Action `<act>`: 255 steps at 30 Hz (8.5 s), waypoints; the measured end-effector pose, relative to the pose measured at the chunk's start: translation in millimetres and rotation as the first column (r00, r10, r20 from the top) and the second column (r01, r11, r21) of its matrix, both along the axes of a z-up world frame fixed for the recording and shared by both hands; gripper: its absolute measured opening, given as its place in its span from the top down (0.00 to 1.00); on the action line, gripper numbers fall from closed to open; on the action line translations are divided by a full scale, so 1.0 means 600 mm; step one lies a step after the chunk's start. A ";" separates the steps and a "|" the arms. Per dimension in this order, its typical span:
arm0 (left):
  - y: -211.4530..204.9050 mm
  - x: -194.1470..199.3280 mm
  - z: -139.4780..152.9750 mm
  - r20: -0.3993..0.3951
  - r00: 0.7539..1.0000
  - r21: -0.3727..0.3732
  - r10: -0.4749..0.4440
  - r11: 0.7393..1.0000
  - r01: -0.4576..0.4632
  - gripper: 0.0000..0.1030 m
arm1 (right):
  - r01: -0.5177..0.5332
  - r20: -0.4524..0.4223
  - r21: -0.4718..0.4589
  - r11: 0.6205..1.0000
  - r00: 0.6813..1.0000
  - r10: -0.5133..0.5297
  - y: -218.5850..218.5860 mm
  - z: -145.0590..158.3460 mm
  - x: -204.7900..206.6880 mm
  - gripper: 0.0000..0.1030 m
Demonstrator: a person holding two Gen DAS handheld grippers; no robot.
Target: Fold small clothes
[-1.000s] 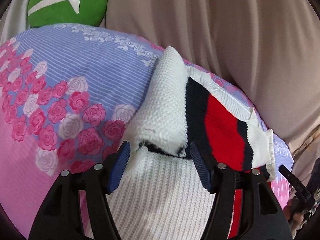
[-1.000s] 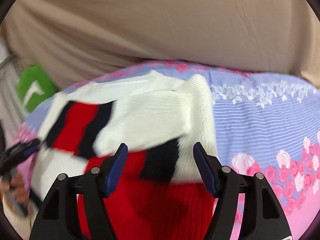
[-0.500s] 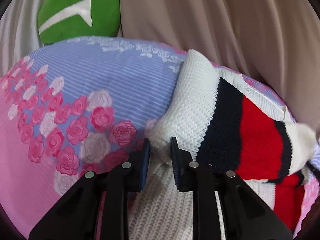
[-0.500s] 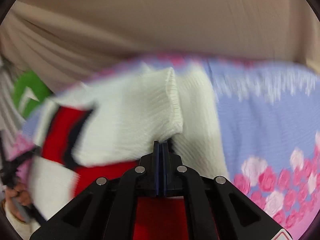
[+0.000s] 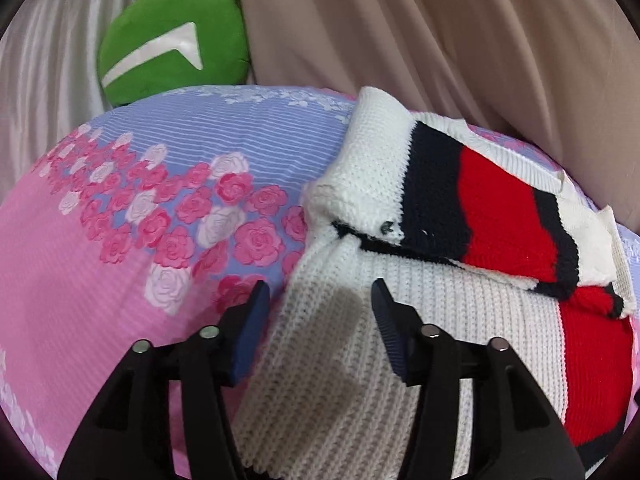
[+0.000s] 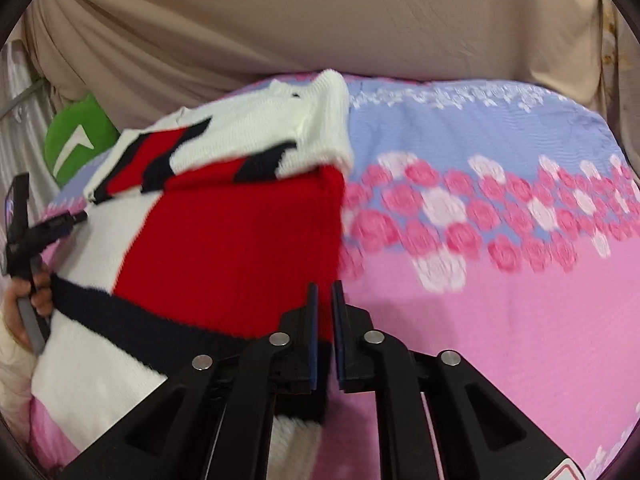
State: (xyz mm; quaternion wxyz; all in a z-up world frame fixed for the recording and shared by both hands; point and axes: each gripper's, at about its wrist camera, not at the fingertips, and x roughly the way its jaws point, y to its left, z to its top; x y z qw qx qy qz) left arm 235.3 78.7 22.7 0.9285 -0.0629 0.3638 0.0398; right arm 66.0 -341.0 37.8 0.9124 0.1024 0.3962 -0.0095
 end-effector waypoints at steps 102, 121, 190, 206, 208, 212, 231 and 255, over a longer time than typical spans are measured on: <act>0.036 -0.319 -0.018 -0.125 0.943 -0.184 -0.310 0.941 0.285 0.86 | 0.054 0.017 0.164 0.985 0.998 -0.057 0.102 -0.047 -0.223 0.92; 0.123 -0.620 0.204 0.284 0.866 -0.144 -0.412 0.874 0.464 0.89 | -0.100 0.405 0.125 0.987 0.913 0.042 0.095 0.155 -0.526 0.94; -0.006 -0.119 0.136 0.047 0.921 -0.020 -0.386 0.922 0.387 0.94 | -0.027 0.168 0.051 0.998 0.986 0.018 0.051 0.077 -0.006 0.93; -0.033 -0.131 0.106 0.036 0.957 0.242 -0.289 0.931 0.272 0.89 | 0.055 0.130 -0.025 0.998 0.990 -0.051 0.062 0.068 -0.025 0.85; -0.044 -0.185 0.140 0.093 0.938 0.229 -0.333 0.924 0.306 0.89 | -0.032 0.142 -0.018 0.999 0.989 0.034 0.111 0.077 -0.068 0.85; -0.114 -0.266 0.129 0.069 0.871 0.168 -0.486 0.867 0.470 0.89 | -0.243 0.086 0.020 0.970 0.967 0.241 0.240 0.041 -0.101 0.85; 0.019 -0.334 0.011 -0.059 0.952 0.109 -0.300 0.946 0.305 0.89 | 0.084 -0.016 0.071 0.994 0.996 -0.083 0.038 -0.051 -0.264 0.97; -0.071 -0.203 0.012 -0.066 0.935 0.128 -0.349 0.926 0.354 0.80 | -0.258 -0.003 0.006 0.966 0.966 0.258 0.232 -0.017 -0.064 0.95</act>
